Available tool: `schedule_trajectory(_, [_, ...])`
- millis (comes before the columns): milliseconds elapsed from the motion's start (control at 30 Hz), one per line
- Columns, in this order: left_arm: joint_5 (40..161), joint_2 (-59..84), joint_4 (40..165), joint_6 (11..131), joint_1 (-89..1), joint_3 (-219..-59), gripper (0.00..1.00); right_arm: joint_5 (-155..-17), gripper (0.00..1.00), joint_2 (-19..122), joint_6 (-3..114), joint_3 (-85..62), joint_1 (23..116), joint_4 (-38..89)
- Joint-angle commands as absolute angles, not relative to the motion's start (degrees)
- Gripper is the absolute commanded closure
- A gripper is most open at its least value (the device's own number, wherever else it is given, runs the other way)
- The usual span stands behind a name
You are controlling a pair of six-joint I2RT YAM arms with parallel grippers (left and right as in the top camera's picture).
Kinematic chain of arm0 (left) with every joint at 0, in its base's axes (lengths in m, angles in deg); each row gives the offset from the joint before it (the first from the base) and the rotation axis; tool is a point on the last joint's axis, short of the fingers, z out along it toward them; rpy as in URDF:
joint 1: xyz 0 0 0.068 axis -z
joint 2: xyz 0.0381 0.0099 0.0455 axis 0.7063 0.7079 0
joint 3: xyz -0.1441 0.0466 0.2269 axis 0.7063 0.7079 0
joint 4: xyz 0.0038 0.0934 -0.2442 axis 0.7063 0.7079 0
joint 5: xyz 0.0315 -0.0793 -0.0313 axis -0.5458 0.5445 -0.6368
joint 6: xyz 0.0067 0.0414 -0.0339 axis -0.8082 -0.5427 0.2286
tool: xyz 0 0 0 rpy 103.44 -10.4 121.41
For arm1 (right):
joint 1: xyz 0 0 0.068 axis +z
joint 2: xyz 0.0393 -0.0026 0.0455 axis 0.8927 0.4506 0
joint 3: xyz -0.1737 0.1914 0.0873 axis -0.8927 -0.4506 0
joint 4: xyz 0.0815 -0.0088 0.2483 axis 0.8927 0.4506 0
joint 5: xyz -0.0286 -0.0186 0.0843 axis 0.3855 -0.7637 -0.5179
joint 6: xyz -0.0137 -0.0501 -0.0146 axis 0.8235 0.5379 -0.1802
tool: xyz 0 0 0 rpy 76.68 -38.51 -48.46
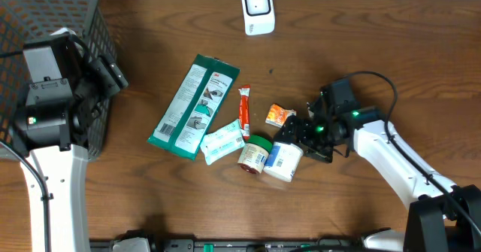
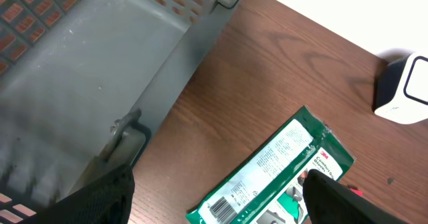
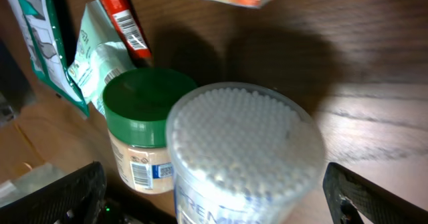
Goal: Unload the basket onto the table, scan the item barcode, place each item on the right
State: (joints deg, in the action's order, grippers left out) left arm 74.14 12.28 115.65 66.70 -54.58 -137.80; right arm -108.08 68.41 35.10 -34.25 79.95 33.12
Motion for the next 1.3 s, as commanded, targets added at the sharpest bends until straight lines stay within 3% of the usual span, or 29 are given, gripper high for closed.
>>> schedule_trajectory(0, [73.4, 12.1, 115.9, 66.2, -55.0, -138.5, 0.17, -103.1, 0.01, 68.3, 32.3, -34.6, 82.1, 32.8])
schedule_trajectory(467, [73.4, 12.1, 115.9, 66.2, -55.0, -138.5, 0.17, -98.7, 0.01, 68.3, 23.8, -36.5, 85.0, 32.1])
schedule_trajectory(800, [73.4, 12.1, 115.9, 66.2, -55.0, -138.5, 0.17, -98.5, 0.06, 68.3, 28.7, -38.5, 85.1, 29.2])
schedule_trajectory(967, [73.4, 12.1, 115.9, 66.2, -55.0, -138.5, 0.17, -96.7, 0.01, 68.3, 26.3, -39.3, 85.1, 28.4])
schedule_trajectory(1133, [73.4, 12.1, 115.9, 66.2, -55.0, -138.5, 0.17, -96.7, 0.12, 68.3, 26.1, -39.4, 85.1, 27.9])
schedule_trajectory(1267, [73.4, 12.1, 115.9, 66.2, -55.0, -138.5, 0.17, -96.4, 0.14, 68.3, 26.1, -39.7, 85.4, 28.1])
